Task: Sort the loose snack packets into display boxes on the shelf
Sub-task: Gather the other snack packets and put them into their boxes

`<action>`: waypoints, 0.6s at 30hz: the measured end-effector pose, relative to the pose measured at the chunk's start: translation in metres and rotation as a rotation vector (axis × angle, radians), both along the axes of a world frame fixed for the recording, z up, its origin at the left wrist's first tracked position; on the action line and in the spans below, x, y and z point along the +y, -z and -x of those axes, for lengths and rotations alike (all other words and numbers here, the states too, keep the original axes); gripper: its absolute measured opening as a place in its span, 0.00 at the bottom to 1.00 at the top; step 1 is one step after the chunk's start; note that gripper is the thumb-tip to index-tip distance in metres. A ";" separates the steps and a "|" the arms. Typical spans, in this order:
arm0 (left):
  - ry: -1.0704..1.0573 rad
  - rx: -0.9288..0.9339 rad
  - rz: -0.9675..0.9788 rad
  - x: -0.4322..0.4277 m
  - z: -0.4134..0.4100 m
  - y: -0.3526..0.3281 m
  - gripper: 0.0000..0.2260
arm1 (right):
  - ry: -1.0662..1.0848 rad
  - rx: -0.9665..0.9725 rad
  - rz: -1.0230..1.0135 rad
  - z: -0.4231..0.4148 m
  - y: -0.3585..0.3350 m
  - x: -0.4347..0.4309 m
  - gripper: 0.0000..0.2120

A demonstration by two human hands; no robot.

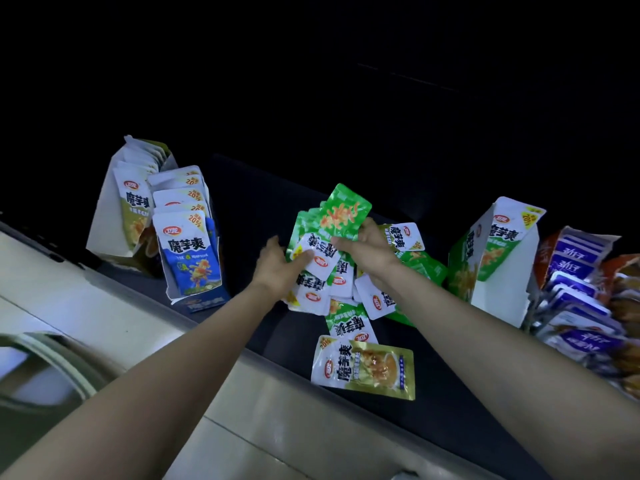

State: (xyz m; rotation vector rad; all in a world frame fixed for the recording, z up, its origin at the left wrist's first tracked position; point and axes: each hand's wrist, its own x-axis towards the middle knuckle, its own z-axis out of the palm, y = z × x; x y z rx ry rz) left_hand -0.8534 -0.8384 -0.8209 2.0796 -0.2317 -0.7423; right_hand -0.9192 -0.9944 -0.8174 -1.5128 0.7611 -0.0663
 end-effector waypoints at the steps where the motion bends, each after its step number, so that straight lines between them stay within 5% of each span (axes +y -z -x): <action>1: -0.025 0.032 0.054 -0.001 0.002 -0.003 0.29 | 0.015 -0.032 -0.020 -0.002 0.000 0.000 0.38; 4: -0.048 0.005 0.134 -0.002 0.004 -0.009 0.14 | 0.029 -0.051 -0.021 -0.003 -0.008 0.008 0.35; 9: 0.008 0.061 0.221 -0.004 0.009 -0.015 0.15 | -0.116 -0.031 -0.128 0.002 -0.008 0.012 0.37; 13: 0.057 0.166 0.201 -0.009 0.009 -0.017 0.23 | -0.031 -0.019 -0.168 0.012 -0.007 0.005 0.23; 18: 0.078 0.311 0.262 -0.022 0.017 -0.036 0.08 | 0.131 -0.055 -0.237 0.022 -0.020 0.001 0.22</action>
